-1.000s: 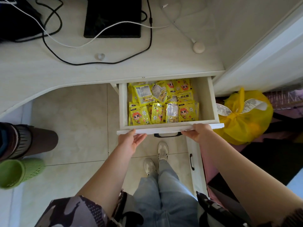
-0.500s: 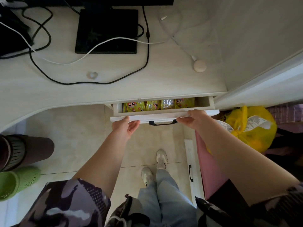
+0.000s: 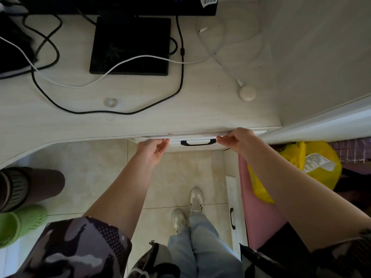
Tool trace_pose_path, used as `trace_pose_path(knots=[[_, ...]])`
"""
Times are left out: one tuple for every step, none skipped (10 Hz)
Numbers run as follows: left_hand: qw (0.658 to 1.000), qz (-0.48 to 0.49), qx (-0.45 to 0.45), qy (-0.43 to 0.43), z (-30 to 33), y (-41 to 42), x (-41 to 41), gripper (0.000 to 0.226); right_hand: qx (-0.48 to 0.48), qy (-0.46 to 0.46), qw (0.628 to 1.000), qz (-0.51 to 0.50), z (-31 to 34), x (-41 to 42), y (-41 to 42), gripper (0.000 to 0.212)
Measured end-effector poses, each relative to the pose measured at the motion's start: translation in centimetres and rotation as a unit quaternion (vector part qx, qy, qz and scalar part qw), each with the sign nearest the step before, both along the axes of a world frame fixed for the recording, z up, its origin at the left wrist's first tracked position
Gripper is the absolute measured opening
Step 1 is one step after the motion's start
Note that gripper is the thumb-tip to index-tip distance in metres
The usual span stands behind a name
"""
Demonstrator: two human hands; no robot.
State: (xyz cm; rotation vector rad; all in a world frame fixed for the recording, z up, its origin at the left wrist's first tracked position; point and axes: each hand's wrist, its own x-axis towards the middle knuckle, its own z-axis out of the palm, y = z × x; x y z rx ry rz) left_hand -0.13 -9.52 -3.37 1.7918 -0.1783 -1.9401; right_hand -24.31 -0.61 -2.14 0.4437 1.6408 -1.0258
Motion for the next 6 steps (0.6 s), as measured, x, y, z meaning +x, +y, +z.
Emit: trace_pose_path(knots=[[1.000, 0.014, -0.004, 0.013, -0.1, -0.4, -0.3, 0.029, -0.010, 0.000, 1.000, -0.011, 0.1, 0.0, -0.2, 0.028], [1.000, 0.016, 0.006, 0.009, 0.3, -0.2, -0.2, 0.037, -0.006, 0.009, 1.000, -0.018, 0.2, 0.1, -0.2, 0.032], [1.000, 0.014, 0.008, -0.004, 0.5, 0.2, 0.2, 0.054, 0.000, 0.014, 1.000, -0.021, 0.2, 0.4, 0.1, 0.028], [1.000, -0.005, -0.001, 0.002, 1.6, 1.0, 0.5, 0.067, 0.002, 0.033, 0.999, -0.008, 1.4, 1.2, 0.8, 0.025], [0.998, -0.055, -0.019, -0.016, 2.7, 1.8, 0.8, 0.065, -0.028, 0.014, 0.999, 0.015, 3.0, 2.6, 1.9, 0.045], [0.991, -0.118, -0.056, -0.044, 3.4, 3.1, 1.8, 0.055, -0.007, 0.077, 0.996, 0.051, 4.3, 4.6, 3.7, 0.044]])
